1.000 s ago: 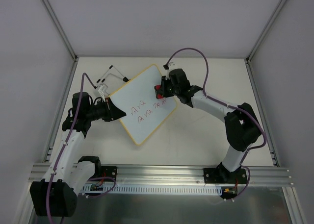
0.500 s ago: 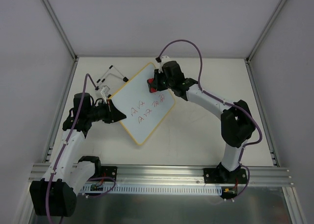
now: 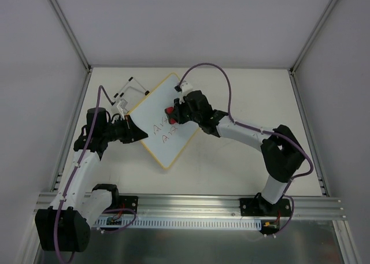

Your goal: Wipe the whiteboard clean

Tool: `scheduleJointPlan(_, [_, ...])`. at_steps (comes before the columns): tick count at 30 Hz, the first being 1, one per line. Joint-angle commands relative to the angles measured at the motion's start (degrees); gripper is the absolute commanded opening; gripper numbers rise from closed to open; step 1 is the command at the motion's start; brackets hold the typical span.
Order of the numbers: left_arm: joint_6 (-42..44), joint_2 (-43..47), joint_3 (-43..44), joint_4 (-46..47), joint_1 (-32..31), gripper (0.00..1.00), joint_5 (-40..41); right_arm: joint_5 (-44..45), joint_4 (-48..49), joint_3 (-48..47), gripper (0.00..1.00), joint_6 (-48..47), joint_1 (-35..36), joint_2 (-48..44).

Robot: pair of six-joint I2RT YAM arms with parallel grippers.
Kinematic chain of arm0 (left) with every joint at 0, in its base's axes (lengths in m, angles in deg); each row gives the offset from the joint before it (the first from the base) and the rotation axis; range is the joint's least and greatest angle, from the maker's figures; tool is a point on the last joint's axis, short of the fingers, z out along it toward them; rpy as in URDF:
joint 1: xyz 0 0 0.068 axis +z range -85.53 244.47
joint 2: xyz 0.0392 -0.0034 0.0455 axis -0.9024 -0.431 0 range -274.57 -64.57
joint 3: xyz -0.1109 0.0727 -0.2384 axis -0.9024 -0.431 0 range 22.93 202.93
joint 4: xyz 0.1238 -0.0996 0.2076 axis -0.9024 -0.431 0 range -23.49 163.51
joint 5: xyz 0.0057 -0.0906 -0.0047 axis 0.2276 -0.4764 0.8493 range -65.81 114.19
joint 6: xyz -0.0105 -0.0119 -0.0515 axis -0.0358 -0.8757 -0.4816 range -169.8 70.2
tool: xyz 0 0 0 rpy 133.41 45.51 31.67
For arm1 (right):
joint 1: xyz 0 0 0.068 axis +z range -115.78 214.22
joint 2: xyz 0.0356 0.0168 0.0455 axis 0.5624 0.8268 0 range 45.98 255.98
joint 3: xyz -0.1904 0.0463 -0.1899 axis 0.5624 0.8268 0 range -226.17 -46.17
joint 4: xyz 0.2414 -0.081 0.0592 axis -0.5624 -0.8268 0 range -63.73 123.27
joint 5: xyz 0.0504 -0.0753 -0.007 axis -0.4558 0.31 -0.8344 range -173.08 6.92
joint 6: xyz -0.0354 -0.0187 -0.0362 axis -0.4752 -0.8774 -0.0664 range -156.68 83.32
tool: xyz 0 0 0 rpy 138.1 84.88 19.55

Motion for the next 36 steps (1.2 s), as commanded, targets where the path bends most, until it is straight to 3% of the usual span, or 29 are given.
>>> scheduleJointPlan(1, [5.12, -0.68, 3.42, 2.70, -1.67, 0.00, -5.03, -5.46, 2.03, 3.15, 0.00, -0.27, 8.47, 1.05])
scheduleJointPlan(6, [4.50, -0.95, 3.77, 2.70, -1.67, 0.00, -5.39, -5.55, 2.65, 2.28, 0.00, 0.34, 14.45, -0.35])
scheduleJointPlan(12, [3.45, -1.74, 4.21, 2.79, -1.67, 0.00, -6.35, -1.69, 2.65, 1.13, 0.00, 1.49, 16.75, -0.10])
scheduleJointPlan(20, [2.83, -1.03, 4.12, 2.70, -1.67, 0.00, -6.35, 10.17, 2.83, 6.58, 0.00, 5.44, 11.66, 0.00])
scheduleJointPlan(27, [2.48, -1.03, 4.04, 2.70, -1.67, 0.00, -7.32, 11.94, 4.32, 11.15, 0.00, 9.49, 6.30, -0.18])
scheduleJointPlan(36, [2.04, -0.77, 3.51, 2.70, -1.67, 0.00, -7.58, 11.86, 4.32, 7.73, 0.00, 9.84, 5.85, -0.62])
